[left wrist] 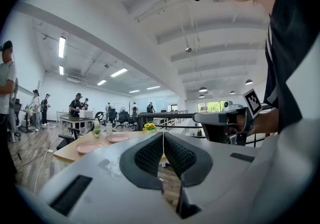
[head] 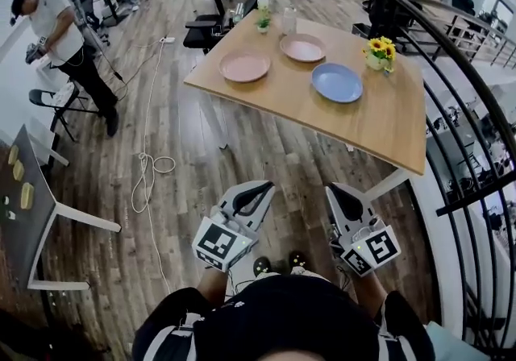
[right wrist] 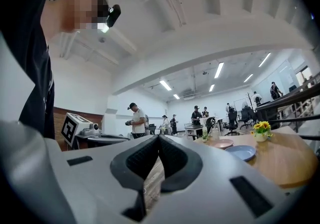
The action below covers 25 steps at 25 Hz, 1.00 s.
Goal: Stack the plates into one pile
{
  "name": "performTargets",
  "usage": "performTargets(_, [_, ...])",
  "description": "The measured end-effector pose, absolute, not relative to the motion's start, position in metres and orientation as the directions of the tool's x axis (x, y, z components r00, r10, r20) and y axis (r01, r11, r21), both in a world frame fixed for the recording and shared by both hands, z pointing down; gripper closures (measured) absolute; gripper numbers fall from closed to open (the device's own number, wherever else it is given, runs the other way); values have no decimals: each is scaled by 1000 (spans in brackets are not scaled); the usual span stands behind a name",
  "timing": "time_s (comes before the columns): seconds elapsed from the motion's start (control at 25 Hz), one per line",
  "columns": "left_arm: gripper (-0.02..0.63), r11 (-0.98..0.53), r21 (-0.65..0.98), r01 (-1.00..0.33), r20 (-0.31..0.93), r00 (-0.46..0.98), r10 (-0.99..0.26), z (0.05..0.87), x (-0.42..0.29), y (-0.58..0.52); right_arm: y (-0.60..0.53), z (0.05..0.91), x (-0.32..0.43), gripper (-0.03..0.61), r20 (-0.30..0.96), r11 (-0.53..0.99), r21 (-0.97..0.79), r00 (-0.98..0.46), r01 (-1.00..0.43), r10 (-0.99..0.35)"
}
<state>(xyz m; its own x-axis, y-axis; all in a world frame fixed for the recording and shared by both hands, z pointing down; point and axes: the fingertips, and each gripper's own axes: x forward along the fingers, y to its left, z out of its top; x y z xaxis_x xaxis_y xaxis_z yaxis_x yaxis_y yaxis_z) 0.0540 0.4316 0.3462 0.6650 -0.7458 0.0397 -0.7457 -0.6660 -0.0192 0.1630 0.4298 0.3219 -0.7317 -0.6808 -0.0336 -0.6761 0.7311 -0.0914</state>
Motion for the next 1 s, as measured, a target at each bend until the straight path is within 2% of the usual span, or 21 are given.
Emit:
performTargets(0.24, [597, -598, 7, -802, 48, 597, -801, 356, 1, 449, 428, 327, 116, 577, -17, 770, -110, -773, -629, -634])
performTargets(0.6, [597, -502, -10, -865, 43, 501, -864, 358, -73, 472, 429, 322, 52, 577, -73, 816, -115, -814, -567, -576])
performTargets(1.0, [597, -499, -8, -866, 79, 497, -864, 376, -94, 459, 424, 351, 37, 577, 18, 811, -122, -818, -573, -575])
